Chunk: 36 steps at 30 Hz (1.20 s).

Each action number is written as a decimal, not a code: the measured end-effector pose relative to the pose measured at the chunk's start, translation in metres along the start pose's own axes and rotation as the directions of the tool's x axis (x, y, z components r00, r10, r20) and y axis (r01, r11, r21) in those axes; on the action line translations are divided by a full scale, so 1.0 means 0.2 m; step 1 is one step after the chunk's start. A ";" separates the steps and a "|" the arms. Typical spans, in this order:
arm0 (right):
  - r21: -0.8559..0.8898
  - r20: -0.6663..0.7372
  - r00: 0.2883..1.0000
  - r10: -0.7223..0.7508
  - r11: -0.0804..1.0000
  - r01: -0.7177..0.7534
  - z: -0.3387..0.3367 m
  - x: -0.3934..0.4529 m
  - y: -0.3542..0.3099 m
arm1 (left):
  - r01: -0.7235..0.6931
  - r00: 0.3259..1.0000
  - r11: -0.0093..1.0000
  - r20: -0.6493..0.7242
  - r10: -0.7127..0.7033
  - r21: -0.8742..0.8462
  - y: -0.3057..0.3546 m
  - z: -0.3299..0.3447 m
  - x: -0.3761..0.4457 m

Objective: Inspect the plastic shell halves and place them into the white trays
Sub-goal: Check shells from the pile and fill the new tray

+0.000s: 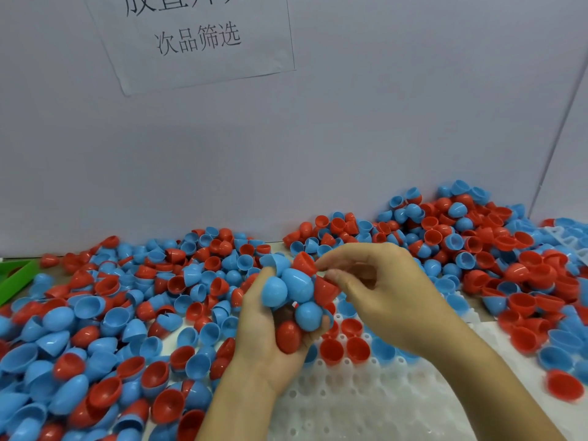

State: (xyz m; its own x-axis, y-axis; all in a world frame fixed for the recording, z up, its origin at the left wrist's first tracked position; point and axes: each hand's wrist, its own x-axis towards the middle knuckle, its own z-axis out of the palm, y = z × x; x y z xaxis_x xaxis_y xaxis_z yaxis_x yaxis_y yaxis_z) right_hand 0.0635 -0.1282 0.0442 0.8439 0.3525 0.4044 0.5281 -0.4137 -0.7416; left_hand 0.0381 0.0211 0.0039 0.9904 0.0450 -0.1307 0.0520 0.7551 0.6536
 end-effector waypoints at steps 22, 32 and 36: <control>-0.642 -0.027 0.714 0.700 0.535 -0.549 -0.57 -0.17 0.36 | 0.028 0.995 0.993 0.088 -0.038 0.115 0.01 -0.03 0.00; -0.653 -0.087 0.644 0.760 0.444 -0.613 -0.48 -0.16 0.46 | 0.042 0.996 0.995 0.070 -0.049 0.093 0.02 -0.03 0.00; -0.666 -0.052 0.661 0.749 0.467 -0.582 -0.50 -0.17 0.46 | 0.042 0.996 0.995 0.070 -0.049 0.088 0.01 -0.03 0.00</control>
State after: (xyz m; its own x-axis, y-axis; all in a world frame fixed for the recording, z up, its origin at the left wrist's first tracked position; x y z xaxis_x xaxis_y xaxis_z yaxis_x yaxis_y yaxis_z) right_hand 0.0938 -0.2615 0.0151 0.9581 -0.1208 -0.2599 -0.1819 -0.9571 -0.2255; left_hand 0.0375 0.0275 0.0010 0.9933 -0.0379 -0.1094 0.1049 0.6955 0.7108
